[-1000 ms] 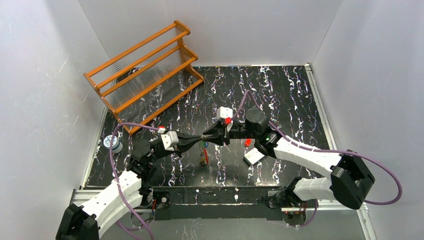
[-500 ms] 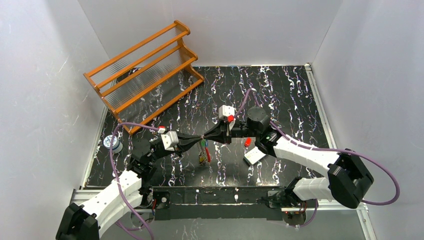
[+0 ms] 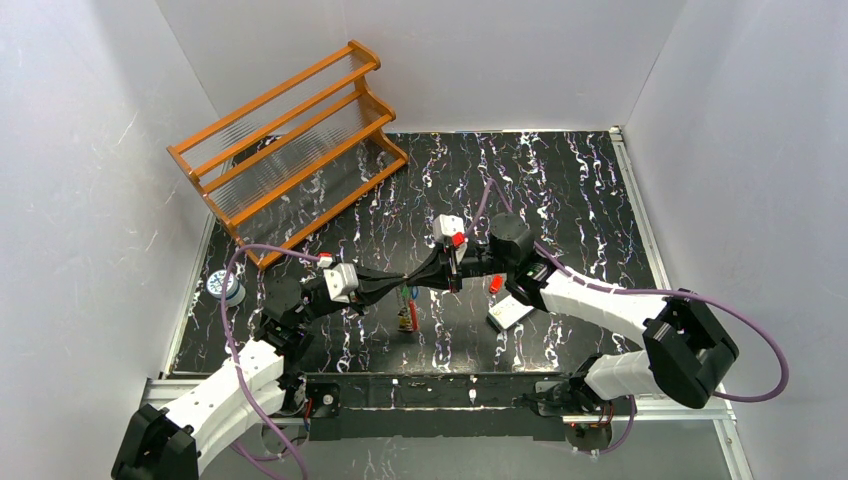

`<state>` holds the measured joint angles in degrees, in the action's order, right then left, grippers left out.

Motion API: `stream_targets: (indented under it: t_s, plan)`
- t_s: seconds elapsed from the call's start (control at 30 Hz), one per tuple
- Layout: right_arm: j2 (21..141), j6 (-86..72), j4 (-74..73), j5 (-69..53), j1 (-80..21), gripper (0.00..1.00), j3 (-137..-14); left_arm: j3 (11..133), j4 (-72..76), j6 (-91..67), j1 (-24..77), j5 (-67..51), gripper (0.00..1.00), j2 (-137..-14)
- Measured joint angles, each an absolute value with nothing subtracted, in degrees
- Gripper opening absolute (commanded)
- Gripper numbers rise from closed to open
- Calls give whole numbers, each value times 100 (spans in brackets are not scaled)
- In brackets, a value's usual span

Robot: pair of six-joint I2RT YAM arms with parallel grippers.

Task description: Put the keys on the keyring

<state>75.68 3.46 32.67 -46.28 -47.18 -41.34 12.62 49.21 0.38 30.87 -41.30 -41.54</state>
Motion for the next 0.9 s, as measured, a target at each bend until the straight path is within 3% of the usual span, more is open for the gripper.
stream_targets:
  t_s: [0.17, 0.23, 0.33, 0.53, 0.9]
  plan:
    - [7570, 370, 3249, -4672, -4689, 1, -4136, 1262, 4917, 34, 3087, -4134, 0, -4154]
    - [7566, 419, 3203, -4670, -4689, 1, -4141, 1262, 4906, 34, 3087, -4134, 17, -4160]
    - [7535, 580, 2897, -4624, -4689, 1, -4200, 1267, 4899, 43, 3089, -4117, 29, -4193]
    - [7537, 1087, 1555, -4362, -4687, 1, -4694, 1549, 4305, 373, 3087, -4077, 31, -4176]
    - [7856, 1684, -440, -3953, -4703, 1, -5745, 2808, 998, 2165, 3087, -3828, 32, -4154]
